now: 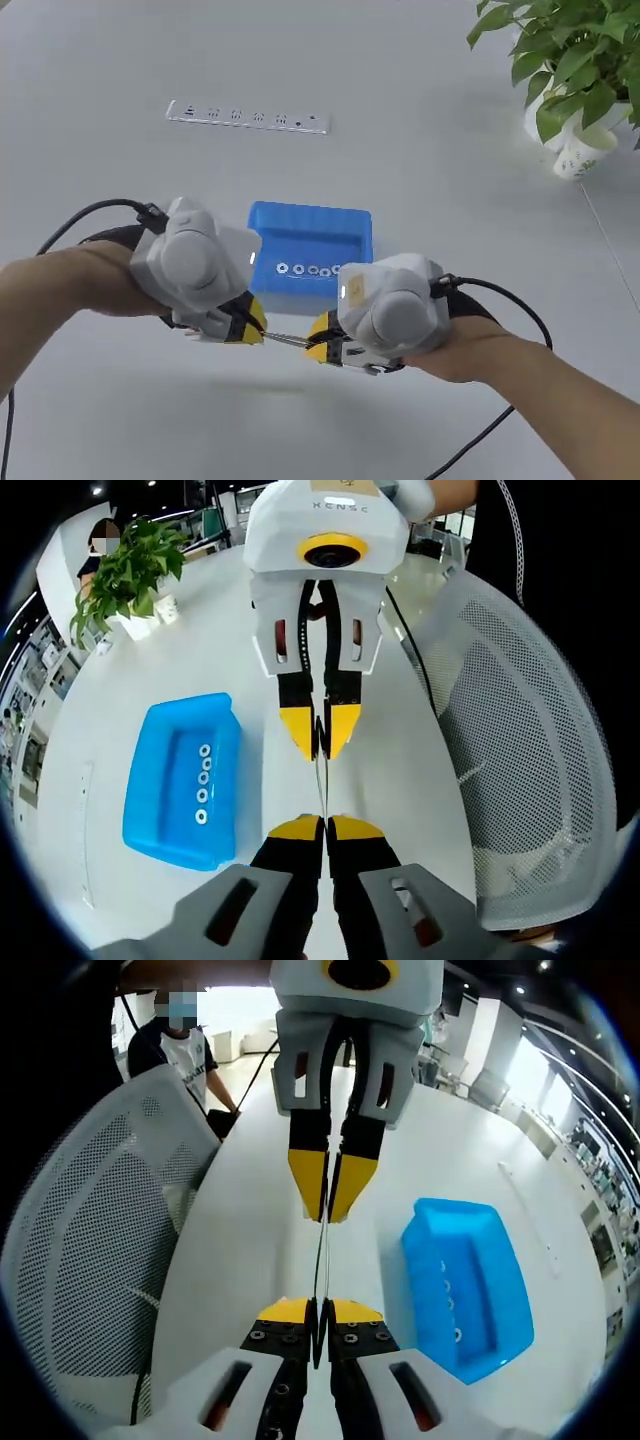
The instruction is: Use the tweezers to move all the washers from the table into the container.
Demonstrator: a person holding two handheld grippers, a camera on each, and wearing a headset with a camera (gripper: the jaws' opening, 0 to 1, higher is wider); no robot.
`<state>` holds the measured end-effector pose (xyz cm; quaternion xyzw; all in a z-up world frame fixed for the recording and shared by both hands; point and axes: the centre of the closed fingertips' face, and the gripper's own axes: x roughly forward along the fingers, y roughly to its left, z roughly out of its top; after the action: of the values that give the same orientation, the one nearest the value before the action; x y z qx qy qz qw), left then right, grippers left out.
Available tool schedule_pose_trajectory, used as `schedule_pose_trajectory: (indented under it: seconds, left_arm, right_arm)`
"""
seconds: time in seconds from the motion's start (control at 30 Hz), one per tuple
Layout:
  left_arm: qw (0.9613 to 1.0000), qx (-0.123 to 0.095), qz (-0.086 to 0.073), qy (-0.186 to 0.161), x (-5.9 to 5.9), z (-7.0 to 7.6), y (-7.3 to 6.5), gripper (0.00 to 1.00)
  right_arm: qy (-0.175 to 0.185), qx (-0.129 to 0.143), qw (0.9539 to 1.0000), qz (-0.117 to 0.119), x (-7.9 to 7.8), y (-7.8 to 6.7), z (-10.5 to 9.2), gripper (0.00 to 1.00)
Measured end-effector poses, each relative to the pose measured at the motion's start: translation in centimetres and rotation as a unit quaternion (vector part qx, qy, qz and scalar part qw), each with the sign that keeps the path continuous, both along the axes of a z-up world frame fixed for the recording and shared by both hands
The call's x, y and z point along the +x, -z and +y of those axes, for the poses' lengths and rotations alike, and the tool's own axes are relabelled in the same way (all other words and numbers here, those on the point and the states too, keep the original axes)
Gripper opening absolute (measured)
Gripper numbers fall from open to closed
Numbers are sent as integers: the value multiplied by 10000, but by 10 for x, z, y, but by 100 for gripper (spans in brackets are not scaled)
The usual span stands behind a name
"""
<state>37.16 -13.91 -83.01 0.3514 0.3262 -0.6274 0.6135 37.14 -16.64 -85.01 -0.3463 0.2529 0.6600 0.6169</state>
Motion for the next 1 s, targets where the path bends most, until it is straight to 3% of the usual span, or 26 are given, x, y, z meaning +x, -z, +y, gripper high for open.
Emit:
schedule_pose_trajectory:
  seconds: [0.53,1.0]
  left_arm:
    - [9998,-31,135,-171,-2,-4,32,5]
    - [9994,62,289,-170,-8,-5,47,5]
  right_arm:
    - [-173,-219,9996,31,-3,27,-6,7]
    - [-261,-338,9990,125,-9,38,-9,9]
